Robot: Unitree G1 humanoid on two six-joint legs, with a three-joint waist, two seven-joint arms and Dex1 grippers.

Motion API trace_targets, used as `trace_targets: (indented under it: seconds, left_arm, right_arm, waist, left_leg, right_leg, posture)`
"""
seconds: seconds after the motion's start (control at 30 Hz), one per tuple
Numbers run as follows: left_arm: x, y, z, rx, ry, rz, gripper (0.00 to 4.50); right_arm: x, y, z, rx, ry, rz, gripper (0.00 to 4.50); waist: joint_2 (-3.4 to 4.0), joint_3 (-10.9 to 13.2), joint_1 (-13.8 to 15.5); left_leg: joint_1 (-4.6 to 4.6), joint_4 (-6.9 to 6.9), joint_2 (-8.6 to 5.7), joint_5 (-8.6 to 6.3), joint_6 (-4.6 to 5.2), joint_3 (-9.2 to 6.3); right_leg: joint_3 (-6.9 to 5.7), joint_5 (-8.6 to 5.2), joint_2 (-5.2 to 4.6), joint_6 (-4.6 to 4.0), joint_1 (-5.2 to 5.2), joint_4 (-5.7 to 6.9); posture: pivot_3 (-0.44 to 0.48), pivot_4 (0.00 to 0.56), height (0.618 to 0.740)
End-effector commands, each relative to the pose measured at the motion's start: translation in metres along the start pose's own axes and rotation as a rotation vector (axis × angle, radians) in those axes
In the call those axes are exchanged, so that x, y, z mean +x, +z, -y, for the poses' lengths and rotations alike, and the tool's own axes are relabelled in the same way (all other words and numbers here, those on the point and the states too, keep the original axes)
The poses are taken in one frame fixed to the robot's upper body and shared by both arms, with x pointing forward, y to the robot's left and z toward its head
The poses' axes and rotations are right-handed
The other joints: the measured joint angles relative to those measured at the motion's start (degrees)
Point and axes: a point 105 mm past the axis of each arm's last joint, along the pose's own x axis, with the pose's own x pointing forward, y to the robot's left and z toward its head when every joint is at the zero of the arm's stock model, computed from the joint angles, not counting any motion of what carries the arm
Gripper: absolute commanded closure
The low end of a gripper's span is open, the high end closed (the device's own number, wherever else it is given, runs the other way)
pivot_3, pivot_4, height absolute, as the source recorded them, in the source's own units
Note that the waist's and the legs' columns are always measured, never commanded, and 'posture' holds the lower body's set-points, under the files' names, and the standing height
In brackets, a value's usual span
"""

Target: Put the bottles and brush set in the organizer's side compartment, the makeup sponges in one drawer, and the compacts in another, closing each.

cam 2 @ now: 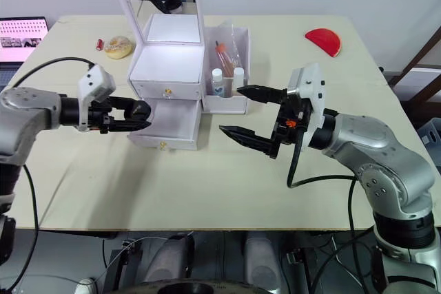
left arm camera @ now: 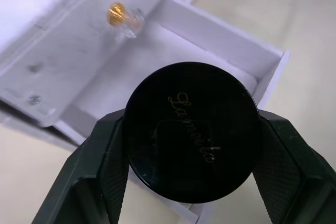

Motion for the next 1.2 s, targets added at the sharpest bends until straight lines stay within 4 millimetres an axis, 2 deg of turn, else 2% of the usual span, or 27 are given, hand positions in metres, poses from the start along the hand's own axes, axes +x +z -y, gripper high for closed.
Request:
trace_targets:
  seconds: [0.03,0.43,0.6,0.97,1.03,1.1,1.2]
  left_arm:
    - [0.000,0.008,-0.003,0.064,-0.019,-0.002,1.83]
    - [0.009,0.000,-0.003,0.046,-0.041,-0.053,1.83]
    - [0.010,-0.004,-0.009,0.038,-0.008,-0.066,1.83]
    - [0.013,-0.004,-0.010,0.036,-0.006,-0.057,1.83]
    - [0.013,-0.004,-0.010,0.035,-0.004,-0.057,0.79]
    - [0.012,-0.003,-0.010,0.035,-0.003,-0.057,0.05]
    - [0.011,0.001,-0.012,0.036,0.004,-0.057,0.05]
  right_arm:
    - [-0.004,0.012,-0.003,-0.046,-0.029,0.040,0.00]
    - [-0.007,0.013,-0.003,-0.050,-0.061,0.040,0.00]
    - [-0.007,0.013,-0.003,-0.047,-0.060,0.041,0.00]
    - [-0.007,0.012,-0.004,-0.043,-0.062,0.036,0.00]
    - [-0.007,0.012,-0.004,-0.041,-0.064,0.036,0.00]
    - [-0.007,0.013,-0.003,-0.043,-0.065,0.037,0.00]
    - [-0.007,0.013,-0.003,-0.044,-0.066,0.037,0.00]
  waist:
    - [0.00,0.00,0.03]
    - [0.00,0.01,-0.06]
    - [0.00,0.01,-0.04]
    - [0.00,0.01,-0.05]
    - [0.00,0.01,-0.04]
    - [-0.01,0.01,-0.06]
    - [-0.01,0.01,-0.07]
  left_leg:
    - [-0.01,0.01,0.00,0.00,0.00,0.00]
    - [0.03,0.02,0.00,0.00,0.01,-0.01]
    - [0.03,0.02,0.00,0.01,0.01,-0.01]
    - [0.04,0.02,0.00,0.01,0.01,-0.01]
    - [0.04,0.02,0.00,0.01,0.01,-0.01]
    - [0.04,0.03,0.00,0.01,0.01,-0.01]
    - [0.07,0.03,0.00,0.01,0.01,-0.01]
  right_leg:
    - [0.00,0.00,0.00,0.00,0.00,0.00]
    - [0.00,0.00,0.00,0.01,0.00,0.07]
    - [0.00,0.00,0.00,0.02,0.00,0.08]
    - [0.00,0.00,0.00,0.03,0.00,0.10]
    - [0.00,0.00,0.00,0.03,0.00,0.10]
    - [0.00,0.01,0.00,0.04,0.01,0.10]
    - [0.01,0.01,0.01,0.04,0.01,0.13]
  posture:
    - [0.000,0.150,0.739]
    - [0.000,0.150,0.739]
    - [0.000,0.150,0.739]
    - [0.000,0.150,0.739]
    - [0.000,0.150,0.739]
    - [0.000,0.150,0.739]
    - [0.000,0.150,0.739]
